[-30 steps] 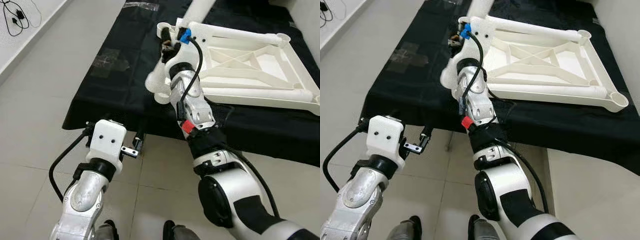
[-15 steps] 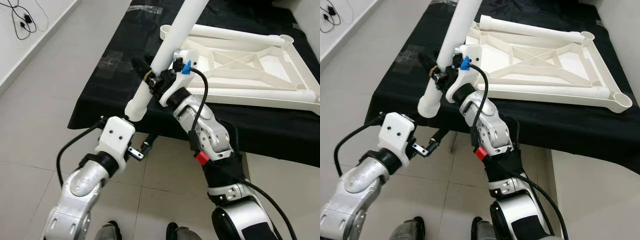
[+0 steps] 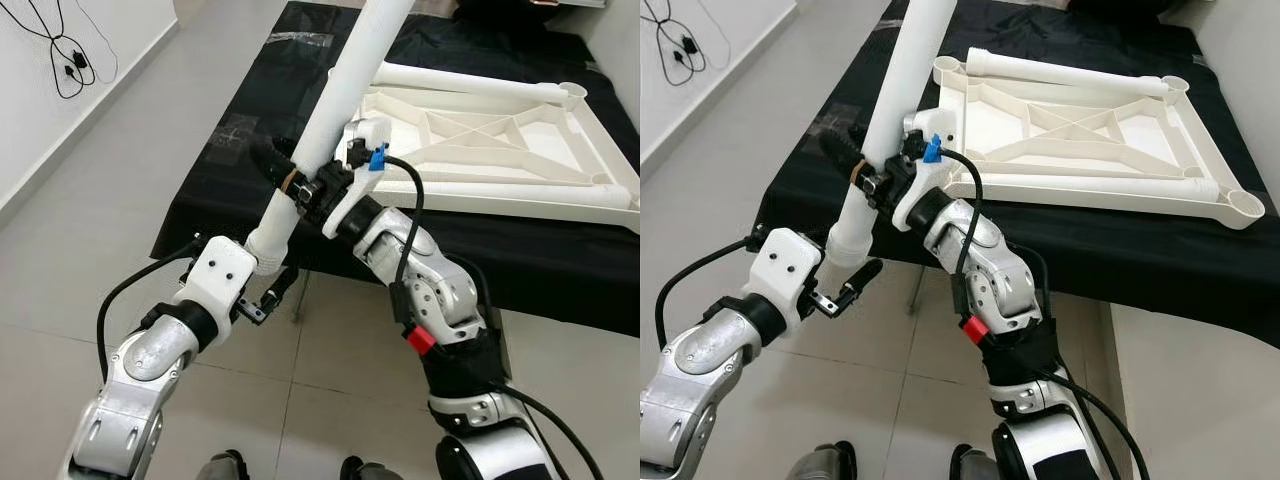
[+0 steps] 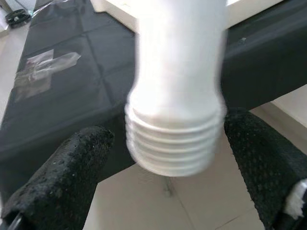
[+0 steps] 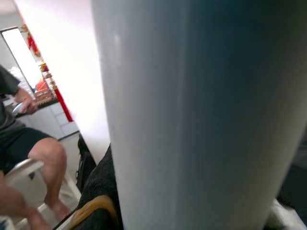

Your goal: Building children table

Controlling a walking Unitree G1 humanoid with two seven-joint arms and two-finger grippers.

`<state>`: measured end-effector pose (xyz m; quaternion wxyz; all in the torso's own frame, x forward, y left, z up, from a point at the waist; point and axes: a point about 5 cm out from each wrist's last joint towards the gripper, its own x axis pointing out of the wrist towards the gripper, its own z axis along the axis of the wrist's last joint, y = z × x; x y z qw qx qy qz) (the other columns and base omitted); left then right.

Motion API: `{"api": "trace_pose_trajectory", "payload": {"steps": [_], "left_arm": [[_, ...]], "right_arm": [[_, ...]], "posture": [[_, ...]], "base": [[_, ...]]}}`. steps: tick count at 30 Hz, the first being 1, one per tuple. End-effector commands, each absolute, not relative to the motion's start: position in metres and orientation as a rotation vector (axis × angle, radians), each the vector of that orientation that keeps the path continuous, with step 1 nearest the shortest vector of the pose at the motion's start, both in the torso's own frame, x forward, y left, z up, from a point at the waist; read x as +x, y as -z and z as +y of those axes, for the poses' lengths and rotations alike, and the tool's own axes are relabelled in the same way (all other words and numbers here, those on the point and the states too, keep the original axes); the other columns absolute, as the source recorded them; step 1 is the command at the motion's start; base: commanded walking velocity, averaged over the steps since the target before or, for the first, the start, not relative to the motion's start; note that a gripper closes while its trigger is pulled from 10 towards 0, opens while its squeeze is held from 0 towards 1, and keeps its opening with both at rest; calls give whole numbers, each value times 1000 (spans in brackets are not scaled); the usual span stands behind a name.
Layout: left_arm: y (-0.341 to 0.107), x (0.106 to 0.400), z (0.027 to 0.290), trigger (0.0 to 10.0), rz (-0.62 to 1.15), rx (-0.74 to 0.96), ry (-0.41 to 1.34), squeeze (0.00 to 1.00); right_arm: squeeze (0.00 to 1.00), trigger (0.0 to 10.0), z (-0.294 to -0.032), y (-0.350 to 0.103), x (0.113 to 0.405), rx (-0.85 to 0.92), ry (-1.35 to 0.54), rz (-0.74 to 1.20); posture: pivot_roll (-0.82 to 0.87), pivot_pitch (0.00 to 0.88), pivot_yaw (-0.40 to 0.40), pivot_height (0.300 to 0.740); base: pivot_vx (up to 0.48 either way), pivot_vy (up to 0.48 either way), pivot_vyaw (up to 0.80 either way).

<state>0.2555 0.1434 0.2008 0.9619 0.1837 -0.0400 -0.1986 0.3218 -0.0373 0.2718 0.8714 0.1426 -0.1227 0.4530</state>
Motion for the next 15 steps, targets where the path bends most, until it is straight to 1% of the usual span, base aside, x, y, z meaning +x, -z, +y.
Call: {"api": "trace_pose_trajectory", "payload": {"steps": [1, 7, 12, 13, 15], "left_arm": [[-198, 255, 147, 10000, -69, 386, 408, 0], [-195, 264, 154, 10000, -69, 428, 404, 0], [-189, 264, 150, 10000, -57, 415, 437, 0], [-188, 264, 148, 0, -62, 409, 444, 0], [-188, 264, 146, 0, -68, 409, 459, 0]], "right_arm": [[0, 10000, -35, -274, 316, 309, -985, -265], [0, 10000, -29, -269, 301, 314, -1069, -222], [0, 10000, -24, -269, 292, 339, -1111, -199], [0, 10000, -23, -269, 290, 343, -1120, -196], [0, 10000, -22, -269, 289, 342, -1129, -191]], "posture": [[139, 157, -29, 740], [133, 161, -28, 740], [125, 169, -30, 740], [125, 169, -30, 740], [123, 171, -32, 740]], "base": [[0, 0, 0], [0, 0, 0], [0, 0, 0], [0, 0, 0], [0, 0, 0]]}}
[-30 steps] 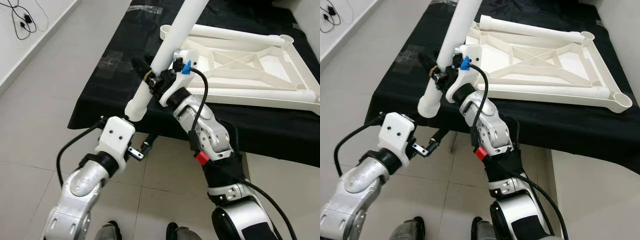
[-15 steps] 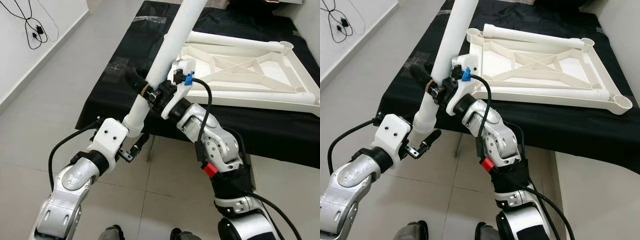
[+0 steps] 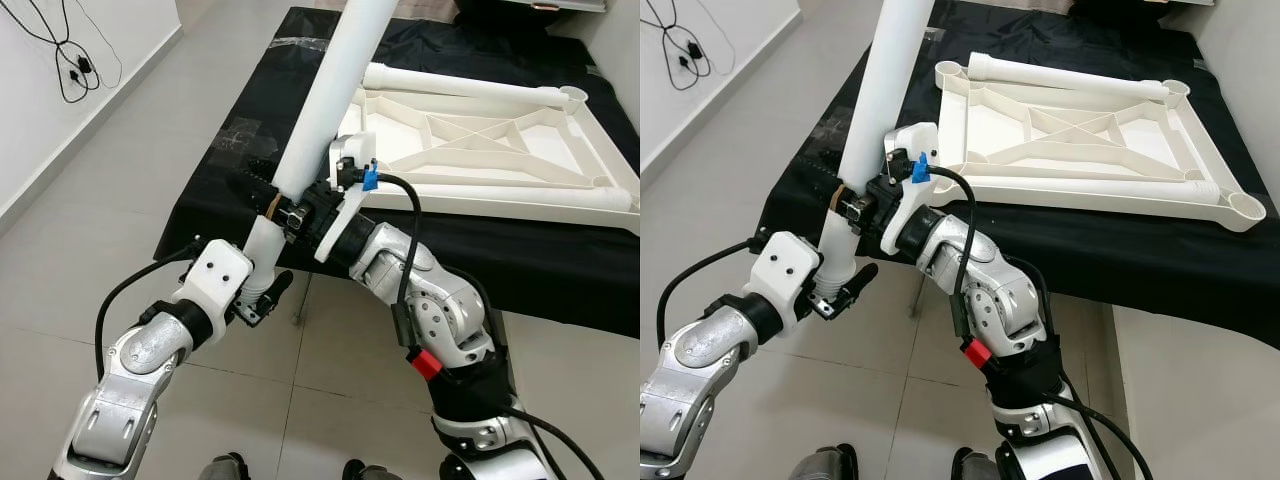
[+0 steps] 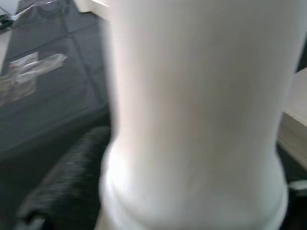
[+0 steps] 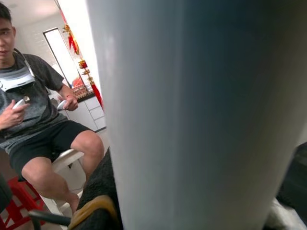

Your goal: Building children table

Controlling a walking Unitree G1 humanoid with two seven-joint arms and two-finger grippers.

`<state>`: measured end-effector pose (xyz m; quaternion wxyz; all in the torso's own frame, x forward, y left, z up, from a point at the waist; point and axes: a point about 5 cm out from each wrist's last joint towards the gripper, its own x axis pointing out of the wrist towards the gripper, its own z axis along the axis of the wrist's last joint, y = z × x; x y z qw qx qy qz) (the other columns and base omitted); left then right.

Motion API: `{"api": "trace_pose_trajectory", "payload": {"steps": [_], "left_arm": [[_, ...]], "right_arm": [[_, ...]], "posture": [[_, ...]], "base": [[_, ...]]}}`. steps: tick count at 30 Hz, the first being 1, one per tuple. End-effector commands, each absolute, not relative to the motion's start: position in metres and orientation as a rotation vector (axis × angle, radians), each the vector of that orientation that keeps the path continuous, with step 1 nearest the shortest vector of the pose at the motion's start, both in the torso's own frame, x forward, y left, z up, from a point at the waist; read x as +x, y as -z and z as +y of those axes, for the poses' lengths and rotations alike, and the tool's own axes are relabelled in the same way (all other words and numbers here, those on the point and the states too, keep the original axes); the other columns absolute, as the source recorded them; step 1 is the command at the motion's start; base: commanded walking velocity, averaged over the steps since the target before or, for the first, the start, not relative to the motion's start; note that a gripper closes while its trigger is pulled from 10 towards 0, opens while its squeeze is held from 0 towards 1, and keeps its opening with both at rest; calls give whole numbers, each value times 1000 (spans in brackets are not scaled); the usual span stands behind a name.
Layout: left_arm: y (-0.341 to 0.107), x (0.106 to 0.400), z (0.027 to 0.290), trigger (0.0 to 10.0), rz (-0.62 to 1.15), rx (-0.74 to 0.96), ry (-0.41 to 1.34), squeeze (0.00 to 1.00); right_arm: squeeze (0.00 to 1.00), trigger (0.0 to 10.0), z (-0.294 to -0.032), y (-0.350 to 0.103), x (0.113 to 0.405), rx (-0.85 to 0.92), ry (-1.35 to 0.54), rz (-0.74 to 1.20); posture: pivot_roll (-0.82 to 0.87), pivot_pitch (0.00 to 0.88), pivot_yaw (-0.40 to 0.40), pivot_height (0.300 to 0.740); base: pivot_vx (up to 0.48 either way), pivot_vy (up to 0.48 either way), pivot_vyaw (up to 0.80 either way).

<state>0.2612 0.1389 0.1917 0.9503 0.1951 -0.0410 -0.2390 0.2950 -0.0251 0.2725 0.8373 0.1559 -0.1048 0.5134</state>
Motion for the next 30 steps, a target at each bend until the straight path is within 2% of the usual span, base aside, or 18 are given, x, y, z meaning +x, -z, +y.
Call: {"api": "trace_pose_trajectory", "payload": {"steps": [1, 19, 20, 23, 24, 29, 30], "left_arm": [[-188, 264, 146, 0, -68, 409, 459, 0], [-190, 265, 142, 0, -129, 437, 446, 0], [-190, 265, 141, 10000, -123, 425, 453, 0], [-190, 265, 141, 10000, -117, 415, 466, 0], [-190, 265, 141, 10000, -117, 412, 467, 0], [-188, 258, 142, 10000, -99, 384, 505, 0], [-186, 256, 142, 10000, -90, 388, 534, 0]], "right_arm": [[0, 10000, -22, -269, 289, 342, -1129, -191], [0, 10000, -23, -268, 287, 324, -1113, -185], [31, 10000, -23, -268, 288, 313, -1117, -197], [31, 10000, -23, -269, 288, 301, -1122, -210], [1000, 10000, -24, -268, 289, 296, -1132, -216], [1000, 10000, -27, -269, 289, 273, -1167, -228], [0, 10000, -29, -269, 291, 267, -1169, -227]], "posture": [[123, 171, -32, 740], [123, 172, -34, 740], [123, 172, -34, 740], [123, 172, -32, 740], [125, 172, -34, 740], [129, 173, -33, 740], [130, 175, -30, 740]], "base": [[0, 0, 0], [0, 0, 0], [0, 0, 0], [0, 0, 0], [0, 0, 0], [0, 0, 0], [0, 0, 0]]}}
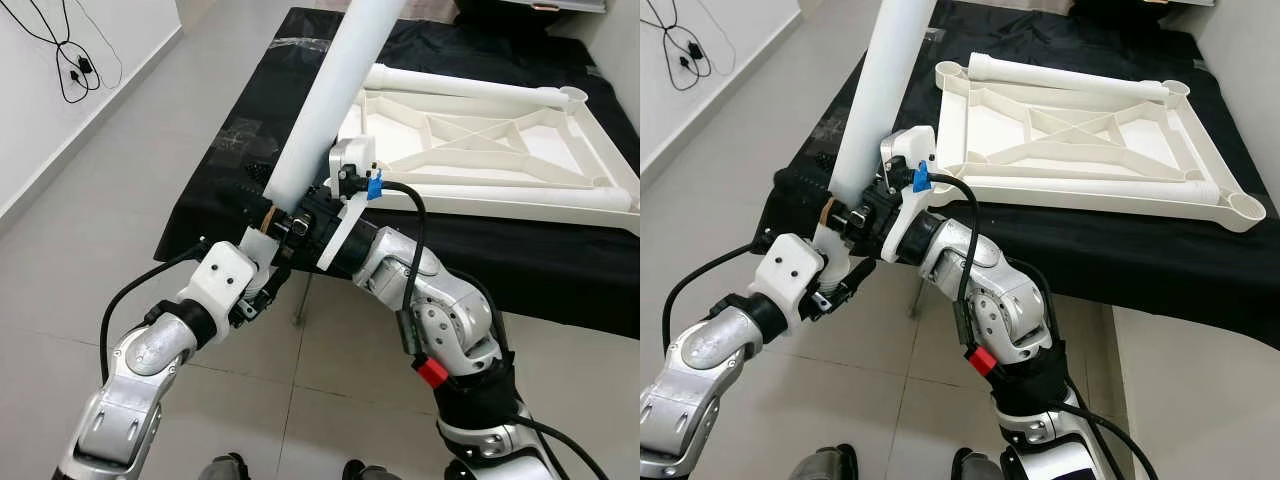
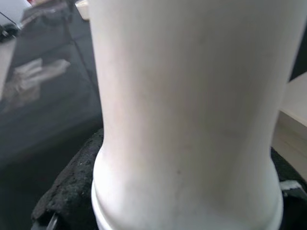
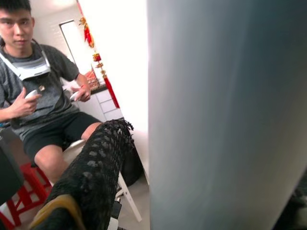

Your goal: Building children table

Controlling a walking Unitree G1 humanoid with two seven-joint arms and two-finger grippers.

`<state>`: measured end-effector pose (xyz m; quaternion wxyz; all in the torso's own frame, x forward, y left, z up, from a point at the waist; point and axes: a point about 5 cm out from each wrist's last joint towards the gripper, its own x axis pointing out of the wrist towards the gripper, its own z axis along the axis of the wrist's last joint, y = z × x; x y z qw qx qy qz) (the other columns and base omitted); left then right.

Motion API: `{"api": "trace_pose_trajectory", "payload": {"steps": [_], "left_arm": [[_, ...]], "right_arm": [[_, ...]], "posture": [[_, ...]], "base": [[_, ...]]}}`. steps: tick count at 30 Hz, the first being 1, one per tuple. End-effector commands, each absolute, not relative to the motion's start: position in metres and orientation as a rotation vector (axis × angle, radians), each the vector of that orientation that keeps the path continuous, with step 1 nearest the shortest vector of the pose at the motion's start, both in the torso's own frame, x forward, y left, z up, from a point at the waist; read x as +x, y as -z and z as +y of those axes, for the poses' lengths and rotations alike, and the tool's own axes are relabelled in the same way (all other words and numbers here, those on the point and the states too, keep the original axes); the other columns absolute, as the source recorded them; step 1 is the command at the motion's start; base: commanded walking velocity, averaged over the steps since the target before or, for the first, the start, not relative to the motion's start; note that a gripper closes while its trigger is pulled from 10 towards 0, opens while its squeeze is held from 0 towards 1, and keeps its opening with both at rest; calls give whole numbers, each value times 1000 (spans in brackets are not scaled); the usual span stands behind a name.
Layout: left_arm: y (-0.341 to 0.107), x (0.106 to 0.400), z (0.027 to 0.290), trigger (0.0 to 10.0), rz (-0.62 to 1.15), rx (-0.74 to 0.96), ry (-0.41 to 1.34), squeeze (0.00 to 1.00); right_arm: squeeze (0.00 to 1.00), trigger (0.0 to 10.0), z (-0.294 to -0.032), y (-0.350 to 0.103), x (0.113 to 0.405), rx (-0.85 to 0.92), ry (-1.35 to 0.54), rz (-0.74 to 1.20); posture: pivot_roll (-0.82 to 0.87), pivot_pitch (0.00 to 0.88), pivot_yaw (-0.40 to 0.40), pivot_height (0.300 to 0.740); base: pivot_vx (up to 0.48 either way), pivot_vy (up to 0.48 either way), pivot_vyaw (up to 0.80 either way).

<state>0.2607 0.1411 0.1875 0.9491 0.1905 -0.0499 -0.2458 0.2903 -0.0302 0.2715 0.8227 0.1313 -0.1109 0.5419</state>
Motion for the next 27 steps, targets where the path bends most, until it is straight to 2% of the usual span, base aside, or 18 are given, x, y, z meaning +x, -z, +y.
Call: {"api": "trace_pose_trajectory", "payload": {"steps": [1, 3, 7, 19, 27], "left_arm": [[-186, 256, 142, 10000, -90, 388, 534, 0], [-183, 250, 141, 10000, -67, 383, 606, 0], [-183, 248, 139, 10000, -64, 379, 634, 0], [-173, 231, 124, 10000, -9, 284, 759, 0], [-168, 220, 113, 10000, 14, 238, 816, 0]], "right_arm": [[0, 10000, -29, -269, 291, 267, -1169, -227], [0, 10000, -36, -266, 299, 238, -1179, -222], [0, 10000, -40, -267, 303, 247, -1191, -229], [0, 10000, -41, -266, 287, 301, -1548, -176], [0, 10000, -41, -267, 285, 273, -1632, -189]], "posture": [[130, 175, -30, 740], [132, 174, -31, 740], [134, 176, -26, 740], [139, 175, -26, 740], [138, 173, -22, 740]], "base": [[0, 0, 0], [0, 0, 0], [0, 0, 0], [0, 0, 0], [0, 0, 0]]}}
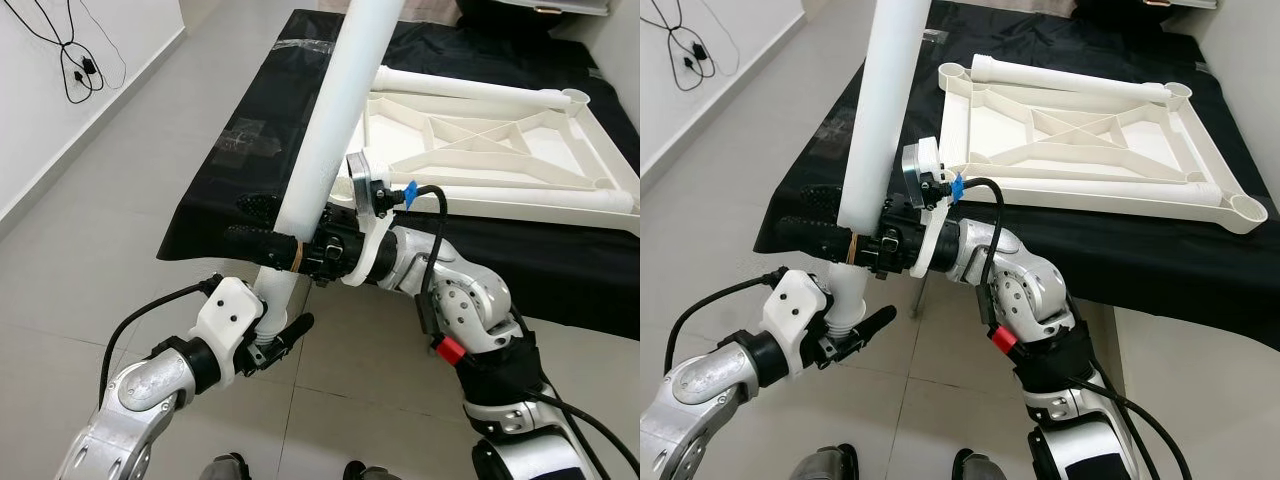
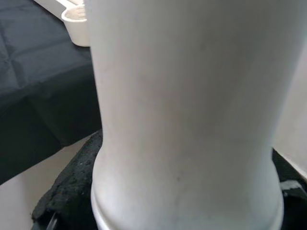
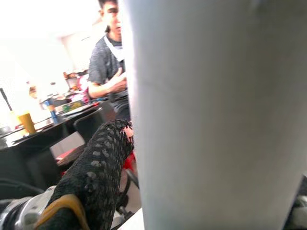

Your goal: Building children table

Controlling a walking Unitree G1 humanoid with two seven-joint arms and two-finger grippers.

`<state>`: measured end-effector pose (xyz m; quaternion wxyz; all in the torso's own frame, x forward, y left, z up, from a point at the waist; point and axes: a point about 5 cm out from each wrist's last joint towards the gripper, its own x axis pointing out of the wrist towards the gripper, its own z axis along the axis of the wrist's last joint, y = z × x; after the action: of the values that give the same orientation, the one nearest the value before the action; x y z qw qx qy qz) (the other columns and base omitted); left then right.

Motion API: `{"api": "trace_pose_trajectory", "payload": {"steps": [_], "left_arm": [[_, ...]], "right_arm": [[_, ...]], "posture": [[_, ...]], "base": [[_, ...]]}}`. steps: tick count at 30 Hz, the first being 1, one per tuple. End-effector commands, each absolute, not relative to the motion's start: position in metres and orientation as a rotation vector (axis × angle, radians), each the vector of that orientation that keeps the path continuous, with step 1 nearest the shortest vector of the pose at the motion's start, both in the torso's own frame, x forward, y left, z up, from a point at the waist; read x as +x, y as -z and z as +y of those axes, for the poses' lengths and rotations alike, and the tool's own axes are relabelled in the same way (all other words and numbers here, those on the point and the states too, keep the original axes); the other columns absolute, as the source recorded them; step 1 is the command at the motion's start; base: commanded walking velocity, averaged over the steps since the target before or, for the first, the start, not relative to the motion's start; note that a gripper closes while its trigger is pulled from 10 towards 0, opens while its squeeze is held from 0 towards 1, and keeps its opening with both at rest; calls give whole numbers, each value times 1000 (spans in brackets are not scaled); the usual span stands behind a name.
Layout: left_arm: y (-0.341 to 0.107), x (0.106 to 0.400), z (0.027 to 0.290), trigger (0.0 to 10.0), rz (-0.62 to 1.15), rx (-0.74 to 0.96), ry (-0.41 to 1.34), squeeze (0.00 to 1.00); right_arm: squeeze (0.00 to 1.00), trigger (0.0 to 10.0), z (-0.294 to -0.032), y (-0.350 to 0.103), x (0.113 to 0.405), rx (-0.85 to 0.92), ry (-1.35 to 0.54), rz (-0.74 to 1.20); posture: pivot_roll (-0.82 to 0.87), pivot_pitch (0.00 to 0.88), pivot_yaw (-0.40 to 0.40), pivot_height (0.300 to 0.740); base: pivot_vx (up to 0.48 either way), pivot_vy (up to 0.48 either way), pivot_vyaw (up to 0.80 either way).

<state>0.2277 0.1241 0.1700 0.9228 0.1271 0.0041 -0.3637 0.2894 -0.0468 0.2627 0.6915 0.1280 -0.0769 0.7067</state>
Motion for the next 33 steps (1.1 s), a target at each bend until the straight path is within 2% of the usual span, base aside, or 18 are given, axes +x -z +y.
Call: {"api": "trace_pose_trajectory", "payload": {"steps": [1, 16, 17, 19, 33], "left_arm": [[-168, 219, 113, 10000, 14, 243, 820, 0], [-169, 216, 110, 10000, 12, 242, 823, 0], [-169, 216, 110, 10000, 12, 242, 824, 0], [-168, 216, 109, 10000, 14, 240, 824, 0], [-166, 215, 106, 10000, 38, 217, 821, 0]], "right_arm": [[0, 10000, -41, -266, 285, 264, -1637, -189], [0, 10000, -35, -262, 283, 208, -1681, -187], [0, 275, -35, -261, 283, 206, -1683, -190], [0, 0, -34, -261, 283, 204, -1681, -197], [0, 0, -34, -263, 286, 209, -1657, -213]], "posture": [[138, 173, -22, 740], [133, 160, -25, 740], [136, 160, -27, 740], [135, 161, -26, 740], [132, 166, -30, 740]], "base": [[0, 0, 0], [0, 0, 0], [0, 0, 0], [0, 0, 0], [0, 0, 0]]}}
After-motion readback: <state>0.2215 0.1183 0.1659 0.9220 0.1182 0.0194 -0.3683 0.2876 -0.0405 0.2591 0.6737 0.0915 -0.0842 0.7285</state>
